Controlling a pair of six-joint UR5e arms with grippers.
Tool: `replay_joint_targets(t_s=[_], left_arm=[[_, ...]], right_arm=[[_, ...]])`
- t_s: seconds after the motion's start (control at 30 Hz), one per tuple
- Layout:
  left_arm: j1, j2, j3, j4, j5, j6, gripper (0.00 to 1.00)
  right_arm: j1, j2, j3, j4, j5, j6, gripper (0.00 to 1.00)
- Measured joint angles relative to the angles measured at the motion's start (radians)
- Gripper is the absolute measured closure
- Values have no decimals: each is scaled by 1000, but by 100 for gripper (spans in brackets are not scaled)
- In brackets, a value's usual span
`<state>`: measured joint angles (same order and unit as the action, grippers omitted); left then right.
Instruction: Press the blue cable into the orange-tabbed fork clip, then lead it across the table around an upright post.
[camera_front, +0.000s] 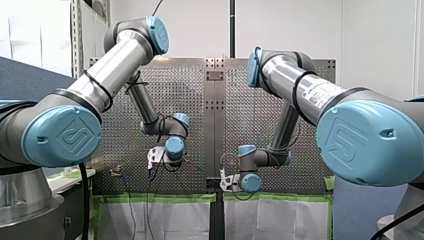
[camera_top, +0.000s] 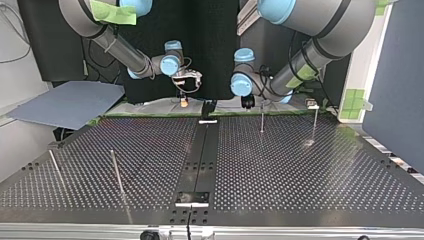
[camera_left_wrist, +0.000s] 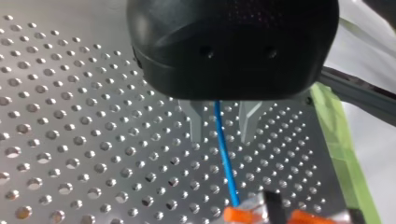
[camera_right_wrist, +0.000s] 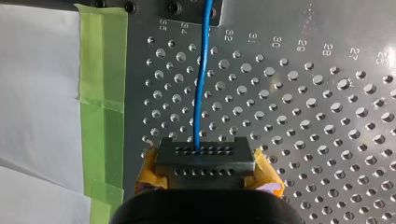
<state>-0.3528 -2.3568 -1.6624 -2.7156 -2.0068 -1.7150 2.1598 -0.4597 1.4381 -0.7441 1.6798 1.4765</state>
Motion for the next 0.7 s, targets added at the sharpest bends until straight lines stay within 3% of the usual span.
replay_joint_targets(t_s=[0.3, 0.37, 0.4, 0.47, 0.5, 0.57, 0.7], left_arm=[[-4, -2, 26, -51, -10, -2, 60], [-4, -3, 27, -53, -10, -1, 69], [-5, -3, 28, -53, -10, -1, 69], [-6, -3, 29, -54, -11, 0, 83], [-7, -3, 29, -55, -12, 0, 83], [-10, -3, 29, -55, -13, 2, 100], [-16, -2, 29, -56, -16, 6, 100]], right_arm=[[3, 0, 0, 0, 0, -1, 100], [4, 0, 0, 0, 0, -1, 100], [4, 0, 0, 0, 0, -1, 100], [4, 0, 0, 0, -1, -1, 100], [5, 0, 0, 0, -1, -1, 100], [5, 0, 0, 1, -1, -1, 100], [5, 0, 0, 1, -1, -1, 100]])
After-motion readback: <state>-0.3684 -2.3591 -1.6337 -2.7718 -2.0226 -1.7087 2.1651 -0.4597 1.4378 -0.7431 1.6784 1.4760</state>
